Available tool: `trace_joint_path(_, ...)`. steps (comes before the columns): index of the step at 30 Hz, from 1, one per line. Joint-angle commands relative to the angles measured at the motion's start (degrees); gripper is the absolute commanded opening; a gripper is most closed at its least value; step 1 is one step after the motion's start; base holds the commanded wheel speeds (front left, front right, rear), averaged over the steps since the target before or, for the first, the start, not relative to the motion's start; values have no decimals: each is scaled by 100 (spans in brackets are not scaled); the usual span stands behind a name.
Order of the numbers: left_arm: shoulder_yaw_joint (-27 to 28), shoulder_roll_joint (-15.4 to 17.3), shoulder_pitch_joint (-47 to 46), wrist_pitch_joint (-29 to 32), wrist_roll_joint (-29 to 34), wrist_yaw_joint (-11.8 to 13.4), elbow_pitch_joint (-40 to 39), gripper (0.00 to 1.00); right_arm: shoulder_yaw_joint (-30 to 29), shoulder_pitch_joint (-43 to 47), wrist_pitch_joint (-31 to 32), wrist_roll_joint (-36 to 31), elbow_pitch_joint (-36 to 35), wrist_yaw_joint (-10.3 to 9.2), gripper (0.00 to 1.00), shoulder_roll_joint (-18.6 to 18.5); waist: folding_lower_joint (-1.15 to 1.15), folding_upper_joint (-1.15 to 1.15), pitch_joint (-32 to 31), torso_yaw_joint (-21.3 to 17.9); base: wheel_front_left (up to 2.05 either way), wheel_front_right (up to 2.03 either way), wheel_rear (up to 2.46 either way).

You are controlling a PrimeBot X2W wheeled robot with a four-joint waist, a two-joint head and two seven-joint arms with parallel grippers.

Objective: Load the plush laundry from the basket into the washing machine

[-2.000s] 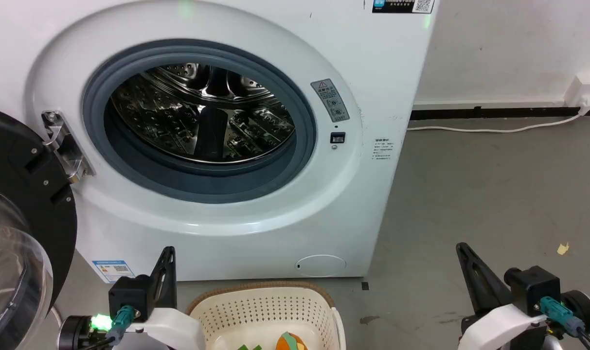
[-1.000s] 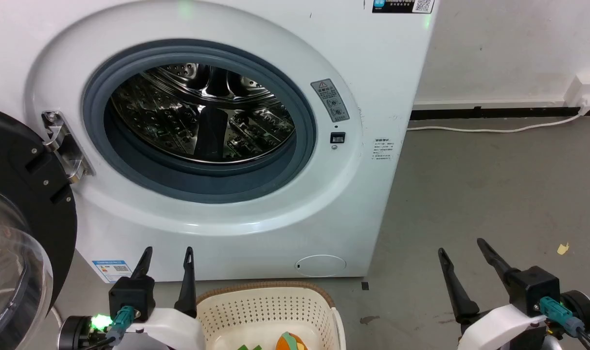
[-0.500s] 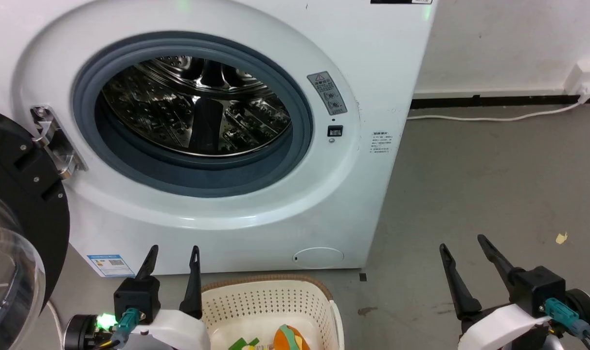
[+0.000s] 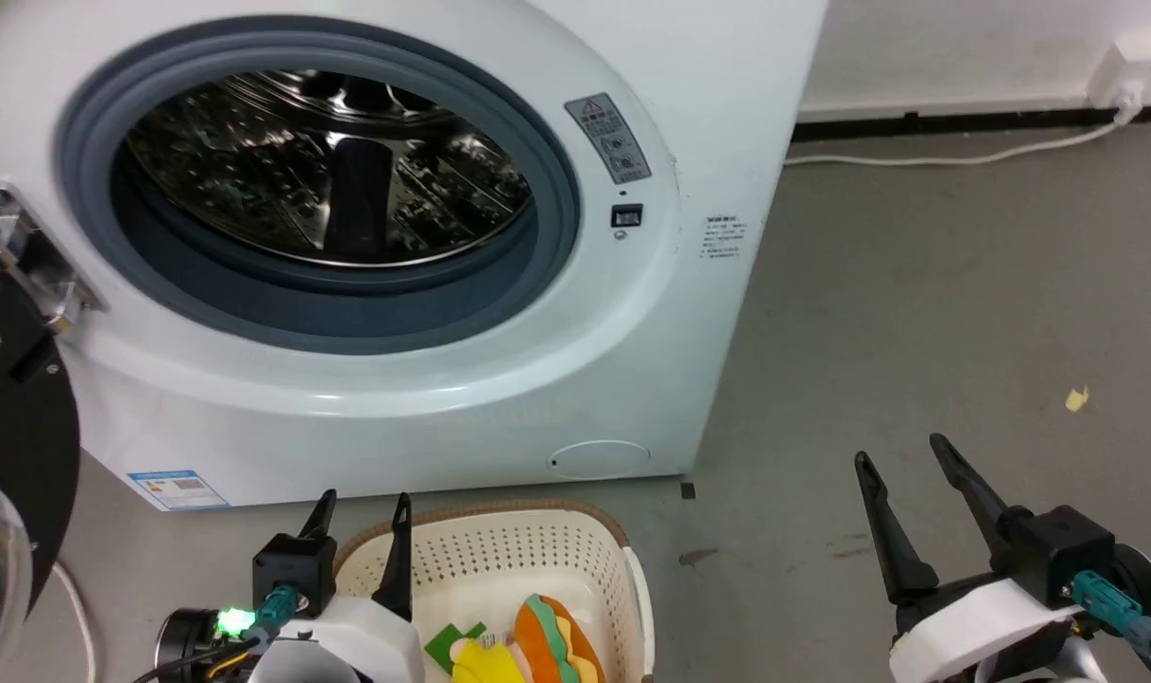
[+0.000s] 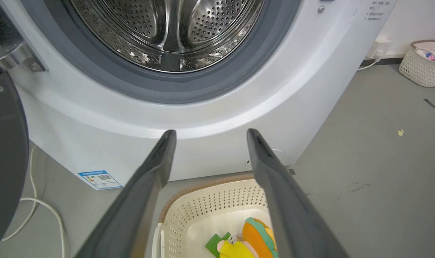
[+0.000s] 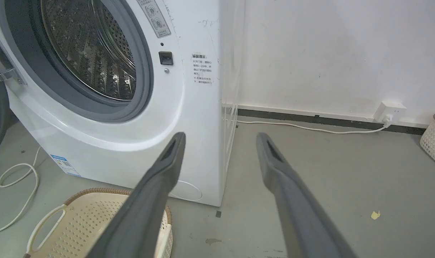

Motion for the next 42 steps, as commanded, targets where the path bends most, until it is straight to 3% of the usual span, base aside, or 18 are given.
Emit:
trace_joint_path(1,-25,65,-146,-20,-20,-25,138,100,29,-116,-56,61,-47,-1,100,4,0,-1,103,-80,0,0,0)
trace_joint_path(21,-223,429,-891,71,-214,-150,1975,100,299,-405,-319,406,-158,-2,100,7,0,-1,916,-593,0,0,0)
trace_joint_path(42,-793,906,-1796,3,-127,-284,3311,100,384,-785,-570,824,-333,-3,100,10,0,-1,2033,-1118,0,0,0)
